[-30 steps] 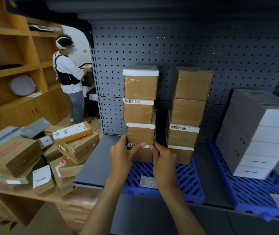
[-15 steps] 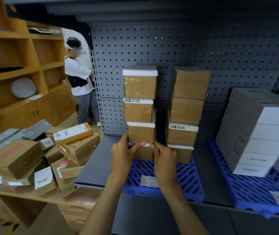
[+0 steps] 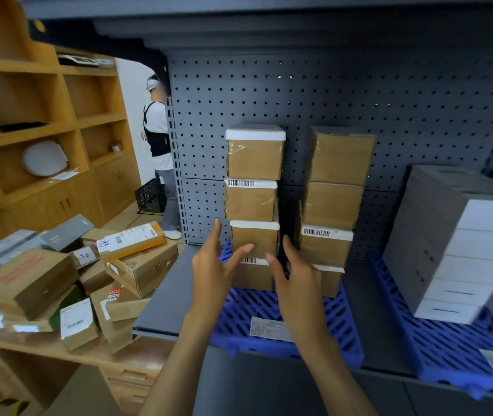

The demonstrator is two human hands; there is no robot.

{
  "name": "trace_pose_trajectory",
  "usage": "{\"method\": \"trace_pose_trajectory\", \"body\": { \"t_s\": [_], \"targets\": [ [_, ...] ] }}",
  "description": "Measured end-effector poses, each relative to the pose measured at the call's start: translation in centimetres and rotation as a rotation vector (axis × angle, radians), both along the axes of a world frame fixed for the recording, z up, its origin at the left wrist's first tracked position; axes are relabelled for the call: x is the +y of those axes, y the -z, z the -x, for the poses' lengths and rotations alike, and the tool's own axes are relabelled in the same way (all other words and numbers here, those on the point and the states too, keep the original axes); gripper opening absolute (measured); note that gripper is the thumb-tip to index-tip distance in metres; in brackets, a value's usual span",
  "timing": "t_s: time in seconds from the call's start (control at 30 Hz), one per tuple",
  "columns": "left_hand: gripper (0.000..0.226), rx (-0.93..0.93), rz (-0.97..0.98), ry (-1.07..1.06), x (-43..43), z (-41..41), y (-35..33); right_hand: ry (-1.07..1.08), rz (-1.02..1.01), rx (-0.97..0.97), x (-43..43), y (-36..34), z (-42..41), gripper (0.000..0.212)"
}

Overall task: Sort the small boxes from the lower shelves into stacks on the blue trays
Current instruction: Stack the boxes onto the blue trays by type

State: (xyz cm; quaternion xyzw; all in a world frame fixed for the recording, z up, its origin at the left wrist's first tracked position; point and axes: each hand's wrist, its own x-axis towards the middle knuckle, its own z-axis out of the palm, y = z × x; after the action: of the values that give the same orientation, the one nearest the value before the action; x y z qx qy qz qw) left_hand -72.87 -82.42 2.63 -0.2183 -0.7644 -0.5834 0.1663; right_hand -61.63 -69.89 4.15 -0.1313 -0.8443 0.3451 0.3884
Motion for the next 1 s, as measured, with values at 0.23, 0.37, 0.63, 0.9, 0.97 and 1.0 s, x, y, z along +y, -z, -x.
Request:
{"method": "trace_pose_trajectory", "body": {
  "t_s": [0.23,0.37,0.63,0.9,0.97,1.0],
  "targets": [
    [0.056,0.072,-0.131,0.142,0.9,0.2,-4.8,-0.085,0.120,0.023,0.7,-3.2,3.0,0.059],
    [0.050,0.058,-0.129,0.128,1.0,0.5,-4.8,-0.126,0.128,0.095,0.9,-3.1,4.2,0.037],
    [0.043,0.027,-0.137,0.123,1.0,0.6,-4.8,-0.106,0.076,0.123,0.9,-3.3,4.5,0.030],
    [0.051,0.038,-0.160,0.114,1.1,0.4,-5.0,-0.064,0.027,0.197,0.7,-3.2,4.6,0.027],
    [0.052,0.034,-0.167,0.114,1.1,0.4,-5.1,-0.058,0.030,0.212,0.6,-3.1,4.7,0.027],
    [0.052,0.028,-0.170,0.115,1.1,0.4,-5.1,-0.049,0.030,0.219,0.6,-3.0,4.7,0.027]
  ]
}}
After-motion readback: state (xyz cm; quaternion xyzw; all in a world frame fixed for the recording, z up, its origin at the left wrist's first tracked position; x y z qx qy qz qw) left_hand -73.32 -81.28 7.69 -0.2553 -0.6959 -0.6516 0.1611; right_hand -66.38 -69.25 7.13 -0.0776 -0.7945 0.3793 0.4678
